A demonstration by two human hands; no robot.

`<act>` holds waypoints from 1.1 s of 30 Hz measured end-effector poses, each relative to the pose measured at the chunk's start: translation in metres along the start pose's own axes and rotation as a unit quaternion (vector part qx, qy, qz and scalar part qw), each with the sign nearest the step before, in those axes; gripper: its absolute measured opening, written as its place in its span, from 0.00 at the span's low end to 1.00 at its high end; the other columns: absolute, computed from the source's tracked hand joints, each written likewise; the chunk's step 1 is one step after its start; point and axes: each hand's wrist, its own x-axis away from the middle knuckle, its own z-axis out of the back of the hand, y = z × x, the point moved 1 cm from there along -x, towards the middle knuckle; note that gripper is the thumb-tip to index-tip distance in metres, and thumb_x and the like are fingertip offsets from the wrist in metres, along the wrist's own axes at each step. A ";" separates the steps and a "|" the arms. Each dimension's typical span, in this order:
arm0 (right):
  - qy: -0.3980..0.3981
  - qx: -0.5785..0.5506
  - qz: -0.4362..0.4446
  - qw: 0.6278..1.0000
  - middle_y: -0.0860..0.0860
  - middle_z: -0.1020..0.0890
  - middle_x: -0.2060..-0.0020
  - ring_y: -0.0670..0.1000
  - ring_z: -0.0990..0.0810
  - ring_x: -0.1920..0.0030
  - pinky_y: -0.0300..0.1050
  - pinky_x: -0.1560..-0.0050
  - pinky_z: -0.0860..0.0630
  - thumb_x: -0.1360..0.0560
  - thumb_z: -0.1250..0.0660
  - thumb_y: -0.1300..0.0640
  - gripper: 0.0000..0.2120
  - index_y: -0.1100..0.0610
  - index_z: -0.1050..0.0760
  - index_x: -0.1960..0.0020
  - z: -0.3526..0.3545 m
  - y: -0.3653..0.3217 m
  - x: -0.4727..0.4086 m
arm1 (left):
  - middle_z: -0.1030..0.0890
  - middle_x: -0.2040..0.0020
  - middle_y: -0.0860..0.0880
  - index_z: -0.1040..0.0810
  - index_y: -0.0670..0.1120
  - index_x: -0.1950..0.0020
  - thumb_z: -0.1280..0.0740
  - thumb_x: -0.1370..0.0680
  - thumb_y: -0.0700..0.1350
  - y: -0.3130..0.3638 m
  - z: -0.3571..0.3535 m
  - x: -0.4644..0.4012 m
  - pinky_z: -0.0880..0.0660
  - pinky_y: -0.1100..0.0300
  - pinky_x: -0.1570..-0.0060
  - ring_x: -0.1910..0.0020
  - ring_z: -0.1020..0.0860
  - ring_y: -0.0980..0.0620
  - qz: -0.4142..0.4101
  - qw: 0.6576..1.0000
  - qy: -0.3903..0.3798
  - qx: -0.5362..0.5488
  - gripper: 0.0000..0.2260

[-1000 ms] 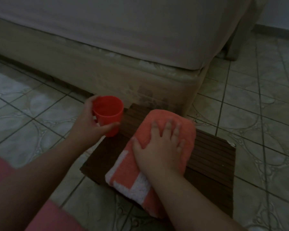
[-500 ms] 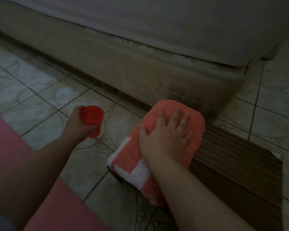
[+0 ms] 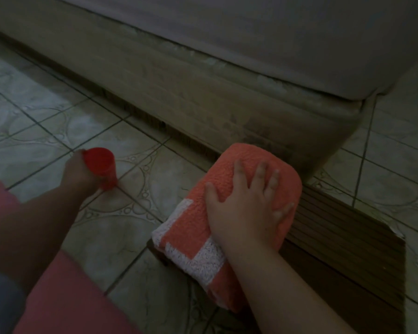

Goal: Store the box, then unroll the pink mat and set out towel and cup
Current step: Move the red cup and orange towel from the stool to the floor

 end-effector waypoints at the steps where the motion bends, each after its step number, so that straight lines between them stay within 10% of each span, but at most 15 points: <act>1: -0.002 -0.001 -0.001 1.000 0.50 0.60 0.22 0.55 0.67 0.24 0.73 0.32 0.63 0.27 0.51 0.33 0.35 0.42 0.53 0.23 0.000 0.000 0.000 | 0.20 0.47 0.34 0.24 0.38 0.43 0.22 0.38 0.39 -0.004 0.002 -0.003 0.25 0.44 0.43 0.44 0.22 0.38 0.010 1.000 -0.001 -0.003 0.25; 6: 0.001 -0.005 -0.007 1.000 0.49 0.59 0.22 0.54 0.67 0.24 0.77 0.33 0.60 0.27 0.51 0.32 0.35 0.41 0.54 0.24 -0.003 0.001 0.000 | 0.23 0.42 0.33 0.28 0.38 0.38 0.22 0.38 0.37 -0.014 0.009 -0.013 0.27 0.42 0.40 0.41 0.24 0.37 0.067 0.997 -0.028 0.002 0.30; 10: -0.009 -0.005 -0.011 1.000 0.49 0.59 0.22 0.54 0.66 0.24 0.76 0.33 0.60 0.27 0.50 0.32 0.35 0.41 0.53 0.24 0.001 0.001 -0.001 | 0.38 0.28 0.32 0.49 0.41 0.24 0.22 0.34 0.44 0.004 0.016 0.000 0.40 0.42 0.29 0.29 0.39 0.34 0.127 0.992 0.002 -0.008 0.48; 14: -0.025 -0.043 -0.005 0.999 0.48 0.61 0.22 0.53 0.68 0.24 0.73 0.32 0.61 0.26 0.50 0.32 0.35 0.41 0.54 0.23 0.008 0.001 0.002 | 0.35 0.28 0.40 0.43 0.45 0.25 0.28 0.28 0.50 0.061 0.019 0.059 0.38 0.47 0.31 0.30 0.36 0.40 -0.022 0.995 0.075 0.067 0.37; 20: 0.000 -0.182 -0.085 0.980 0.54 0.57 0.22 0.55 0.55 0.22 0.60 0.25 0.49 0.27 0.42 0.33 0.41 0.47 0.56 0.23 0.019 0.026 0.025 | 0.23 0.42 0.56 0.33 0.56 0.31 0.34 0.36 0.62 0.142 0.010 0.155 0.28 0.63 0.52 0.47 0.23 0.59 -0.096 0.933 -0.254 0.235 0.34; 33: -0.068 -0.597 -0.199 0.774 0.50 0.28 0.32 0.56 0.24 0.39 0.63 0.41 0.25 0.38 0.22 0.46 0.46 0.37 0.43 0.27 0.009 0.042 0.034 | 0.20 0.41 0.49 0.31 0.56 0.33 0.21 0.40 0.49 0.146 -0.003 0.165 0.22 0.49 0.43 0.45 0.19 0.49 0.014 0.836 -0.471 0.281 0.37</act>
